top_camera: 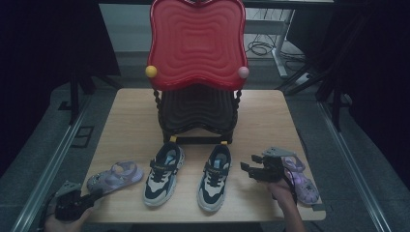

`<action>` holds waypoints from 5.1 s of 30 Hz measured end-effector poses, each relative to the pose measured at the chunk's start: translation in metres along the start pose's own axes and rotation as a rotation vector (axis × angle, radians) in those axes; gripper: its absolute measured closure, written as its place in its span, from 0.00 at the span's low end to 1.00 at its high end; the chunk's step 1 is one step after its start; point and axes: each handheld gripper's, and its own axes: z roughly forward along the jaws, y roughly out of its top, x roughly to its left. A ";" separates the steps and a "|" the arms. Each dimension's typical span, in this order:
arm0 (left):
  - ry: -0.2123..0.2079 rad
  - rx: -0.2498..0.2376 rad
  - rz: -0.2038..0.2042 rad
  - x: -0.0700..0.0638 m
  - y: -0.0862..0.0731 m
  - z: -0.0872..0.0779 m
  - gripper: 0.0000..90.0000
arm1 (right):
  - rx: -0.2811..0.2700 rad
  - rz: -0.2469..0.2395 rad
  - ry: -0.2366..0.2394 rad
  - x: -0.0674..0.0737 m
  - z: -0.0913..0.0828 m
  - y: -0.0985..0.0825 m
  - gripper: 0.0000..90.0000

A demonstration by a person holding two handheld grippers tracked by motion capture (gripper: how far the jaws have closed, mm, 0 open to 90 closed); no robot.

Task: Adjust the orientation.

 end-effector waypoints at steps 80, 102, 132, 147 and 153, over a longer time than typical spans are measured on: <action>-0.064 0.104 0.025 0.051 0.072 0.047 1.00 | 0.021 0.003 -0.007 -0.001 0.005 -0.004 0.41; -0.117 -0.097 0.057 0.021 0.096 0.011 0.94 | 0.004 0.018 0.000 -0.005 0.003 -0.002 0.42; -0.198 -0.059 0.186 -0.064 0.102 0.005 0.45 | -0.005 -0.010 -0.014 0.000 -0.004 -0.001 0.42; -0.203 -0.049 0.250 -0.078 0.106 0.007 0.43 | -0.031 -0.041 -0.036 -0.001 -0.049 0.007 0.65; -0.204 -0.039 0.245 -0.077 0.104 0.009 0.43 | -0.044 -0.071 -0.070 -0.019 -0.091 0.009 0.90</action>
